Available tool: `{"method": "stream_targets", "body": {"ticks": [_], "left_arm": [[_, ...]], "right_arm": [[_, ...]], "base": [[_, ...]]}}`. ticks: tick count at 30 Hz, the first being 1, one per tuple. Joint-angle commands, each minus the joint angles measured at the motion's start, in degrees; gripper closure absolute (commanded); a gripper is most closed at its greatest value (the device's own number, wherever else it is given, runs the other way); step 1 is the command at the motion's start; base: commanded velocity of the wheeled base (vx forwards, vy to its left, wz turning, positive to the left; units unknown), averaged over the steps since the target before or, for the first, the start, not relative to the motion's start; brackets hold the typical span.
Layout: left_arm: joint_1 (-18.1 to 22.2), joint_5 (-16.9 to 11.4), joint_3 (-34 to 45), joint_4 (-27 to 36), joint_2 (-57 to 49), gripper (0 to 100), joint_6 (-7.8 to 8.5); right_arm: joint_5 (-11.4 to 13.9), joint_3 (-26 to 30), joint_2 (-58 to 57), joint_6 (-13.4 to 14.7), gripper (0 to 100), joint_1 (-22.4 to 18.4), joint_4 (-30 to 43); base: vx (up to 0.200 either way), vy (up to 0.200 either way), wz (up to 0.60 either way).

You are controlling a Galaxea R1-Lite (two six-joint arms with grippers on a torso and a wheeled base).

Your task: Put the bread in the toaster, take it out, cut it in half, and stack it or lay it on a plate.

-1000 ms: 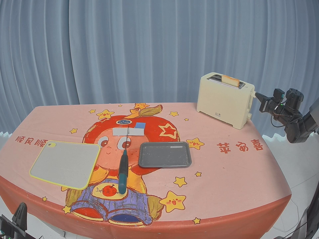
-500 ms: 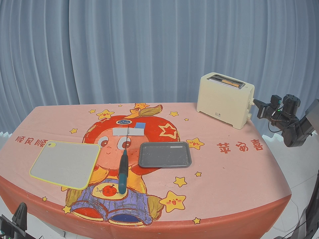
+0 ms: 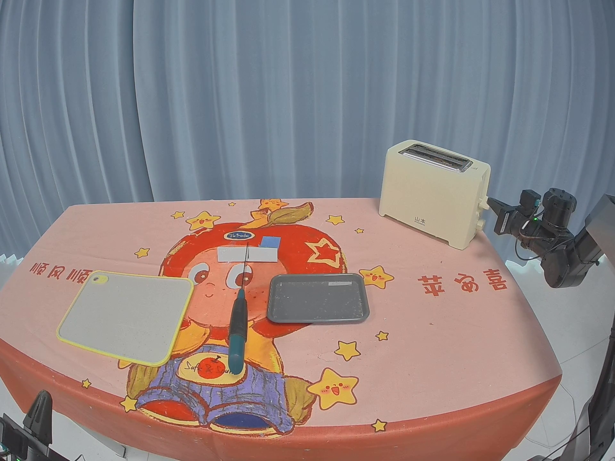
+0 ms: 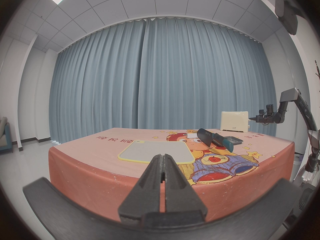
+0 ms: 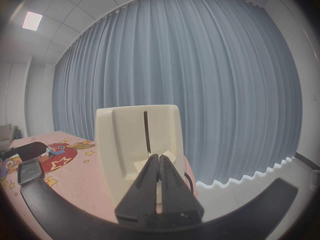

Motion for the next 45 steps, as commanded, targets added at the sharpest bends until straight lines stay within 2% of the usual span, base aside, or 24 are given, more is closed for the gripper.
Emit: {"method": "stream_targets", "body": {"ticks": [1,19,22,29,33,36,37,38,41,45], "left_arm": [[0.02,0.01,1.01,-0.01,-0.22,100,-0.02],[0.02,0.01,1.01,-0.01,-0.22,100,-0.02],[0.02,0.01,1.01,-0.01,-0.22,100,-0.02],[0.02,0.01,1.01,-0.01,-0.22,100,-0.02],[0.02,0.01,1.01,-0.01,-0.22,100,-0.02],[0.02,0.01,1.01,-0.01,-0.22,100,-0.02],[0.02,0.01,1.01,-0.01,-0.22,100,-0.02],[0.02,0.01,1.01,-0.01,-0.22,100,-0.02],[0.02,0.01,1.01,-0.01,-0.22,100,-0.02],[0.02,0.01,1.01,-0.01,-0.22,100,-0.02]], "right_arm": [[-0.05,0.23,0.42,0.03,100,0.1,0.29],[-0.14,0.58,0.6,-0.76,100,-0.08,-0.15],[-0.14,1.29,-2.65,-0.49,100,0.01,-3.14],[-0.49,8.49,-9.42,-0.23,100,0.8,-7.89],[-5.15,16.93,-17.77,0.12,100,2.03,-11.58],[-7.35,22.64,-22.69,0.47,100,2.38,-11.75],[-7.35,22.64,-22.69,0.47,100,2.38,-11.75],[-7.44,26.42,-26.12,1.53,100,2.47,-11.93],[-6.91,31.78,-28.93,3.37,100,2.82,-15.0],[-7.61,33.19,-28.58,2.84,100,4.67,-20.98]], "base": [[0.0,0.0,0.0],[0.0,0.0,0.0],[0.0,0.0,0.0],[0.0,0.0,0.0],[0.0,0.0,0.0],[0.0,0.0,0.0],[0.0,0.0,0.0],[0.0,0.0,0.0],[0.0,0.0,0.0],[0.0,0.0,0.0]]}}
